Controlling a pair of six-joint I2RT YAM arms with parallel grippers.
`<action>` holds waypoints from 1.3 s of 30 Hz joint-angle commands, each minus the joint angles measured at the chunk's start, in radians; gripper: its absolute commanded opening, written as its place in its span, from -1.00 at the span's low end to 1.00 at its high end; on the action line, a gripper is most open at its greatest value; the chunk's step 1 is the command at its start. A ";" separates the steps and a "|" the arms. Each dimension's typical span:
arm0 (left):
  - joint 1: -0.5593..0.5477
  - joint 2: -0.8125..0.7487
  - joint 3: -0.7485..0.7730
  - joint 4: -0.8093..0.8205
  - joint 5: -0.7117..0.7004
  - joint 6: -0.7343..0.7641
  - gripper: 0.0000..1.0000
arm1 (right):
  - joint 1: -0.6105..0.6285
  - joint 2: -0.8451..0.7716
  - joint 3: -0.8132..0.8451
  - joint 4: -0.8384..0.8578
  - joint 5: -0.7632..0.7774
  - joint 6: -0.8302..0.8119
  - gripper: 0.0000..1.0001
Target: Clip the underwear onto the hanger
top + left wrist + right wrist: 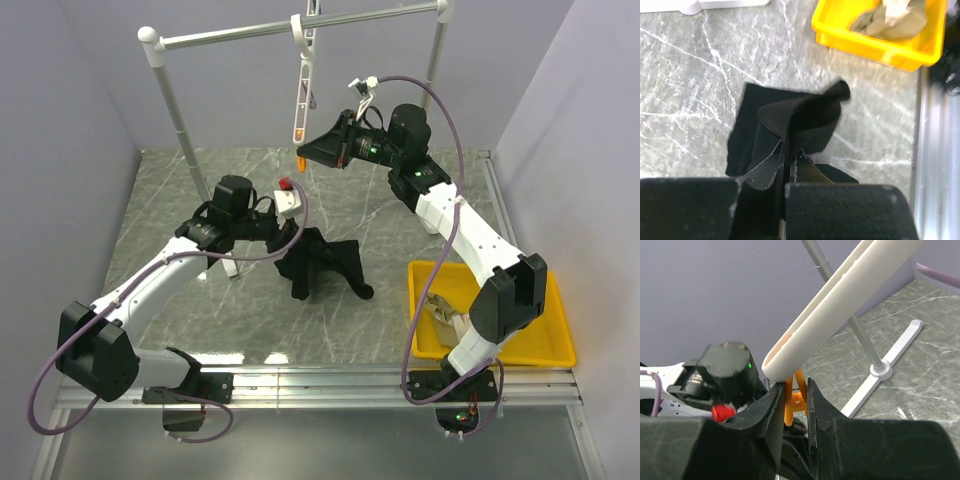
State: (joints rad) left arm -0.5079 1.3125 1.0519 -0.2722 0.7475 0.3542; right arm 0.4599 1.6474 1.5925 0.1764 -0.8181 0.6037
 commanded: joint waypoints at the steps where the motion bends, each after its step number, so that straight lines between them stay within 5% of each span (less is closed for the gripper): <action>1: 0.045 -0.033 0.057 0.062 0.124 -0.147 -0.99 | -0.013 -0.044 -0.020 0.043 0.000 -0.004 -1.00; 13: 0.115 0.007 0.172 0.076 0.216 -0.311 -0.99 | -0.006 -0.055 -0.074 0.098 -0.015 0.005 -1.00; 21: 0.120 0.119 0.295 -0.106 0.046 -0.445 -0.99 | 0.005 -0.051 -0.066 0.089 -0.001 -0.007 -1.00; 27: 0.121 0.078 0.327 -0.450 -0.095 -0.224 -0.99 | 0.003 -0.054 -0.036 0.038 0.007 -0.051 -1.00; 32: 0.120 0.037 0.423 -0.747 -0.382 0.006 -0.99 | -0.001 -0.049 -0.014 0.017 0.005 -0.067 -1.00; 39: 0.077 -0.070 0.563 -1.048 -0.467 0.219 -0.99 | -0.001 -0.026 0.004 0.032 0.000 -0.044 -1.00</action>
State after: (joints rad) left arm -0.4030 1.3159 1.5372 -1.1355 0.3508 0.4393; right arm 0.4603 1.6363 1.5505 0.2142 -0.8135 0.5522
